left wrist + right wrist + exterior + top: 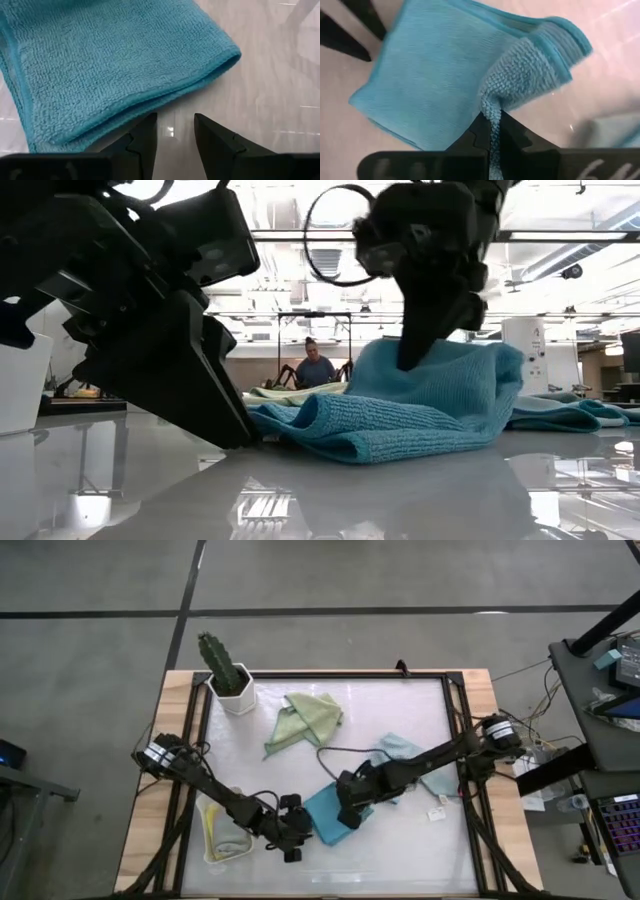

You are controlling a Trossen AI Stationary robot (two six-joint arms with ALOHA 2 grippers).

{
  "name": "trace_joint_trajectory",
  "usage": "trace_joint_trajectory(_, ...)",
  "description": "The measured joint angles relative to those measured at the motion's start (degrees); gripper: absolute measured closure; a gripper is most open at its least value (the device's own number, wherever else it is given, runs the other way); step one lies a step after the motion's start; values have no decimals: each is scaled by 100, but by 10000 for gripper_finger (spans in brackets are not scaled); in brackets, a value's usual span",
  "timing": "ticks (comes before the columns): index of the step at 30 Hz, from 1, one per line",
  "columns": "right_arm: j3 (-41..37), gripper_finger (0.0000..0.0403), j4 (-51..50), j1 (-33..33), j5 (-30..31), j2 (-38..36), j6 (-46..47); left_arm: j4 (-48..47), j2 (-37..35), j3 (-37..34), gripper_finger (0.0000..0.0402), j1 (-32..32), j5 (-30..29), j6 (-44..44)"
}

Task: Fold microfiber towels
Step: Fold the blue microfiber towel

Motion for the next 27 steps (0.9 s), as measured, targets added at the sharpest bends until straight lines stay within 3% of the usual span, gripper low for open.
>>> trace_joint_trajectory(12, 1196, 394, -44, 193, 1, 849, -171, 96, 33, -2, 286, 4, -85, 2)
trace_joint_trajectory(27, 1537, 394, 465, 206, 0, 1405, -230, 95, 33, -7, 286, 4, -140, 2)
